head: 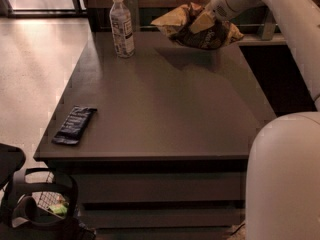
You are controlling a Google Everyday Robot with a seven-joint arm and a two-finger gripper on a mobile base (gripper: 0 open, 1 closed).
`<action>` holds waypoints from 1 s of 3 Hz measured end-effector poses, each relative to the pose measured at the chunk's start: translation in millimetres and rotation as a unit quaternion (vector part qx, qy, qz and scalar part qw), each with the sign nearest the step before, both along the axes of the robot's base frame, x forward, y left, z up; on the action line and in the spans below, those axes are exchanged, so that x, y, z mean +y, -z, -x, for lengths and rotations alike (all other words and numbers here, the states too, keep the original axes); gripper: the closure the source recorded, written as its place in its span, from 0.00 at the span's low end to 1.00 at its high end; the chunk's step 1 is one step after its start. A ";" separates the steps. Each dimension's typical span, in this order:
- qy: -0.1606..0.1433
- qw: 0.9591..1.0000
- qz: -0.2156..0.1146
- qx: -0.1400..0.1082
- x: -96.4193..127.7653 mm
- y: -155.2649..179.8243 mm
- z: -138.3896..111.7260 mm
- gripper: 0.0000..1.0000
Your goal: Move brown chip bag near rxbar blueberry
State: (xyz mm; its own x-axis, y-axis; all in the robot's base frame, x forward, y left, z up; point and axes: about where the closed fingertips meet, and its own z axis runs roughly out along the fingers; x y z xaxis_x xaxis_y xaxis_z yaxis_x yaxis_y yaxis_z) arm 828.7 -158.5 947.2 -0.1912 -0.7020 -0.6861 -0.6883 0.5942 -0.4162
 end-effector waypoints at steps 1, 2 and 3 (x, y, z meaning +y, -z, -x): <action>-0.025 1.000 -0.010 0.005 -2.5 -38.1 42.2 1.00; -0.052 0.998 -0.015 0.015 8.4 -58.3 80.9 1.00; -0.091 0.996 -0.016 0.011 30.9 -78.8 128.3 1.00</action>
Offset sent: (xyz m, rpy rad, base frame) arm -0.1338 0.0154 0.0851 0.0417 0.0426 0.1562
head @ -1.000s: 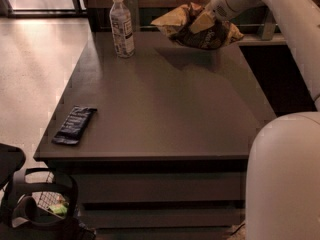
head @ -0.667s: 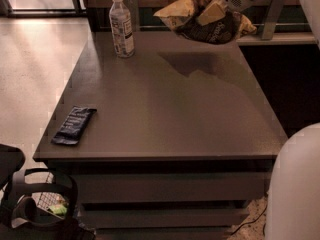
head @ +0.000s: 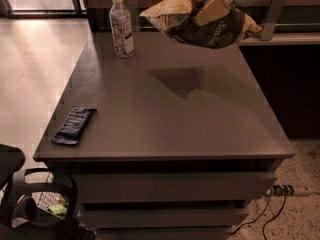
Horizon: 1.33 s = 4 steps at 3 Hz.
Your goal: Move brown chip bag near rxbar blueberry
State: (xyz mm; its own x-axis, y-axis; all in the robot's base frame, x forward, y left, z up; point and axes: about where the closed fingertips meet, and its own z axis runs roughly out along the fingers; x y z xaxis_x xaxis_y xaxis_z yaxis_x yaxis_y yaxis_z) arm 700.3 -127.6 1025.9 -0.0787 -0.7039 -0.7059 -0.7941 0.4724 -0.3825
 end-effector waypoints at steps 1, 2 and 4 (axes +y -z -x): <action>-0.044 0.999 -0.002 -0.008 26.6 -7.7 44.6 1.00; -0.088 0.996 -0.001 -0.017 51.7 -9.1 74.5 1.00; -0.148 0.988 0.000 -0.033 80.7 -7.8 95.7 1.00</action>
Offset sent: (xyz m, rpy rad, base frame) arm -0.1114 0.0758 0.0125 -0.0012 -0.0579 0.2757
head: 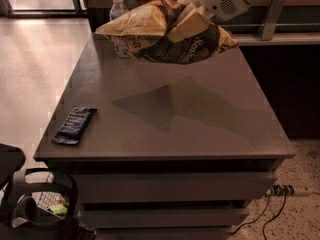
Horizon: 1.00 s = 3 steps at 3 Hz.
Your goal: Move brown chip bag near rxbar blueberry
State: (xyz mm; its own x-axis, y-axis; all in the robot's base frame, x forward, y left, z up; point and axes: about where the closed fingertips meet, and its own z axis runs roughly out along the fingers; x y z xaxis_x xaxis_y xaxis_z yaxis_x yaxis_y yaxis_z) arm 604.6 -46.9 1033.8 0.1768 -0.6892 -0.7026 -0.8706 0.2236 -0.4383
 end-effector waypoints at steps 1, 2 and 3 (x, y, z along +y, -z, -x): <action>-0.051 0.998 -0.010 -0.027 13.4 2.3 23.3 1.00; -0.132 0.990 -0.026 -0.049 28.0 9.0 57.2 1.00; -0.201 0.979 0.011 -0.041 45.4 32.0 87.8 1.00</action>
Offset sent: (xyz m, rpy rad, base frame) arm -0.1014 0.0372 -0.0192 0.0830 -0.1624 0.4732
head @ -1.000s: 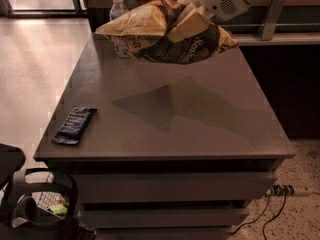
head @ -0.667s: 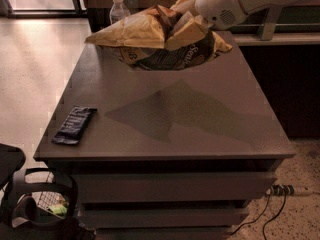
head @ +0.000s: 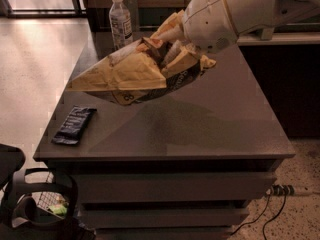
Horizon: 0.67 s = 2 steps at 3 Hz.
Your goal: Move brown chip bag near rxbar blueberry
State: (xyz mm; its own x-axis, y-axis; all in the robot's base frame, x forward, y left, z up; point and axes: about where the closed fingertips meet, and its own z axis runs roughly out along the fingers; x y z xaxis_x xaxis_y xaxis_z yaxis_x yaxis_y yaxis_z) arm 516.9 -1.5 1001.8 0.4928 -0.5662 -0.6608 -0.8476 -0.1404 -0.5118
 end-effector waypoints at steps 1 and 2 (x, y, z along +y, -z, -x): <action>-0.016 0.999 0.041 0.007 5.0 21.8 7.6 1.00; -0.028 0.997 0.071 0.009 12.6 45.2 9.9 1.00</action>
Offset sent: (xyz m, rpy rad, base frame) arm -0.0093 0.0167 -0.0743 -0.2103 0.0236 0.0737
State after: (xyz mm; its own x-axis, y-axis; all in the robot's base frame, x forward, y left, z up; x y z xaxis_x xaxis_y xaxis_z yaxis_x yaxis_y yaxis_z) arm 507.0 11.1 956.6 0.5156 -0.6271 -0.5839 -0.8448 -0.2584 -0.4685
